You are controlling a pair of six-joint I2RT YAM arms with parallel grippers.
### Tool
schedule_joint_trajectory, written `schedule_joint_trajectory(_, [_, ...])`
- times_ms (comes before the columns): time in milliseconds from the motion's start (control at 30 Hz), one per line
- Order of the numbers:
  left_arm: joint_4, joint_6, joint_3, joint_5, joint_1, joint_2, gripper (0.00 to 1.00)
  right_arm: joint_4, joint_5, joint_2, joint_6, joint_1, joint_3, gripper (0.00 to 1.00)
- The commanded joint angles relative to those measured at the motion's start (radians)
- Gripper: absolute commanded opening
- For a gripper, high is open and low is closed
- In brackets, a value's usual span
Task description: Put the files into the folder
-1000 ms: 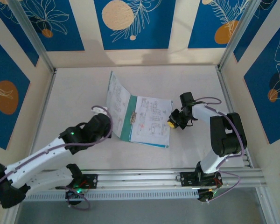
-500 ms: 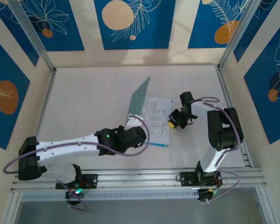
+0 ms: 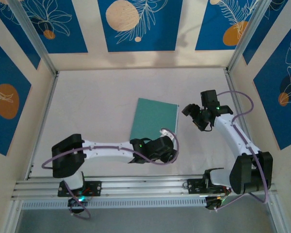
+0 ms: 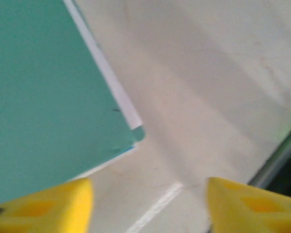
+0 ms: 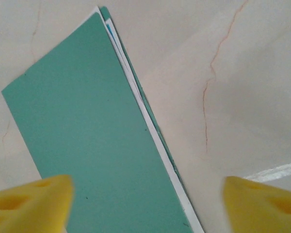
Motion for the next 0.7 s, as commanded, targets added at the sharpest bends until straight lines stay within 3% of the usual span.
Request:
schedule_joint_trajectory(0, [0.114,-0.038,0.004,0.112,0.024,-0.032,0.94,0.006,-0.004,-0.048,-0.062,-0.011,-0.026,0.99])
schedule_joint_trajectory(33, [0.13,-0.049,-0.014,0.129,0.034,-0.051,1.0,0.014,-0.006,-0.062,-0.07,-0.016,-0.034,0.99])
schedule_joint_trajectory(133, [0.181,-0.102,-0.101,0.169,0.099,-0.136,1.0,0.07,-0.008,-0.123,-0.129,-0.023,-0.059,0.99])
schedule_joint_trajectory(233, [0.224,-0.109,-0.217,0.165,0.185,-0.274,1.0,0.035,0.108,-0.155,-0.181,-0.022,-0.012,0.99])
schedule_joint_trajectory(333, [0.09,-0.095,-0.255,0.134,0.324,-0.401,1.0,0.059,0.197,-0.182,-0.237,-0.054,0.004,0.99])
schedule_joint_trajectory(433, [-0.13,-0.065,-0.228,0.001,0.445,-0.484,1.0,0.313,-0.031,-0.199,-0.475,-0.149,-0.099,0.99])
schedule_joint_trajectory(533, [-0.283,-0.032,-0.216,-0.232,0.52,-0.547,1.0,0.459,0.016,-0.17,-0.584,-0.162,-0.185,0.99])
schedule_joint_trajectory(667, [-0.371,0.069,-0.218,-0.387,0.616,-0.612,1.0,0.567,-0.012,-0.108,-0.601,-0.199,-0.241,0.99])
